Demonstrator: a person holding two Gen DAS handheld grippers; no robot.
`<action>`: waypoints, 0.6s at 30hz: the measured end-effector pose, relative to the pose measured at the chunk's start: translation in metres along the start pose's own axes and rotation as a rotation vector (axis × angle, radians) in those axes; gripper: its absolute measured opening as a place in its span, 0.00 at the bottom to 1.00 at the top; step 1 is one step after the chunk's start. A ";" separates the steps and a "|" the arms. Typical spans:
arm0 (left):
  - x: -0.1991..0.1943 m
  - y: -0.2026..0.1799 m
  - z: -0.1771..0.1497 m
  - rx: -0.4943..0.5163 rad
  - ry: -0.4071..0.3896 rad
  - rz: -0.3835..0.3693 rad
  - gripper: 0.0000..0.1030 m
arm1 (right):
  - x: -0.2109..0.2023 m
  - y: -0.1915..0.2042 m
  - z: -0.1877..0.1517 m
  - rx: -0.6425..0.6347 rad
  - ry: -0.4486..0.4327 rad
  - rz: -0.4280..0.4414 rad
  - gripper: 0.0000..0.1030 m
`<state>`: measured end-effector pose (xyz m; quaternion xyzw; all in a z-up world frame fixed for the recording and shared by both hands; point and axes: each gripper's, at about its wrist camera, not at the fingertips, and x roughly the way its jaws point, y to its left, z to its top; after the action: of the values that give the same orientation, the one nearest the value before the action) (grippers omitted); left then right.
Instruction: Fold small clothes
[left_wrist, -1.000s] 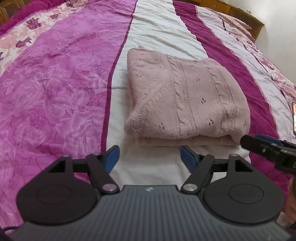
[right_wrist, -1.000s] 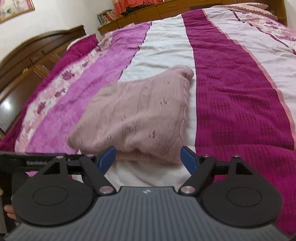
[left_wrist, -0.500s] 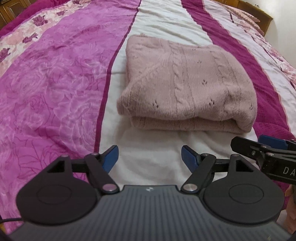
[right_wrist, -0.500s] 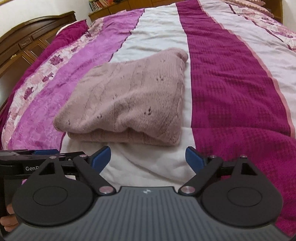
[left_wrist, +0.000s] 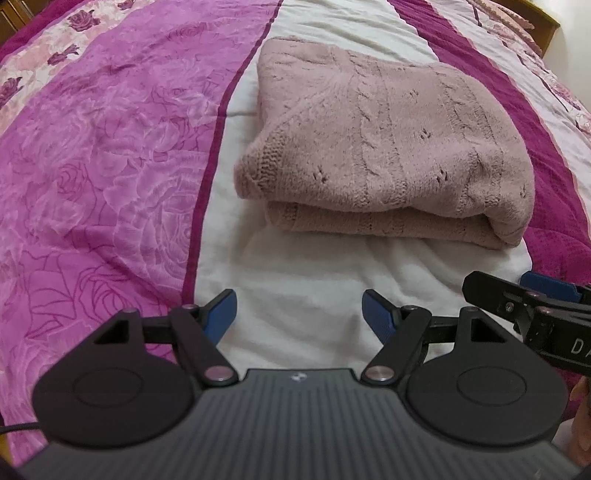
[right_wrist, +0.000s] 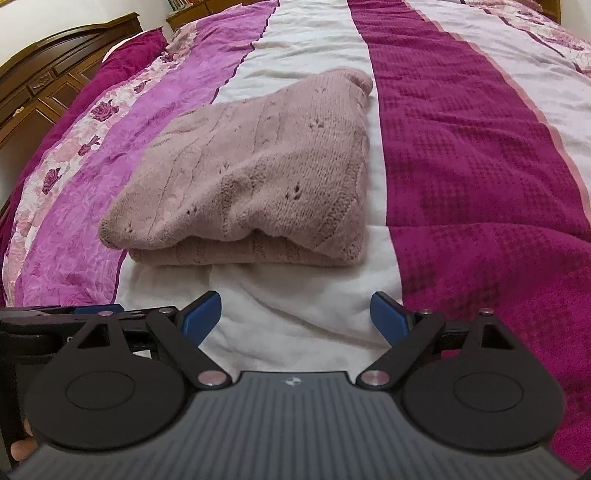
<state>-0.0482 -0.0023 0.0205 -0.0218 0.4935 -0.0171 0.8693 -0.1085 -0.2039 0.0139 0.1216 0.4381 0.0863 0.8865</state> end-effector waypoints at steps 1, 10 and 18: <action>-0.001 0.000 0.000 0.001 -0.003 0.002 0.74 | 0.001 0.000 -0.001 0.001 0.002 0.000 0.89; -0.002 -0.001 0.000 0.010 -0.013 0.006 0.74 | 0.001 0.000 -0.001 0.004 0.004 0.004 0.89; -0.002 -0.002 0.000 0.016 -0.014 0.008 0.74 | 0.001 0.000 -0.002 0.004 0.004 0.004 0.89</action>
<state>-0.0493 -0.0047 0.0226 -0.0129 0.4874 -0.0174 0.8729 -0.1090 -0.2029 0.0121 0.1239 0.4400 0.0874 0.8851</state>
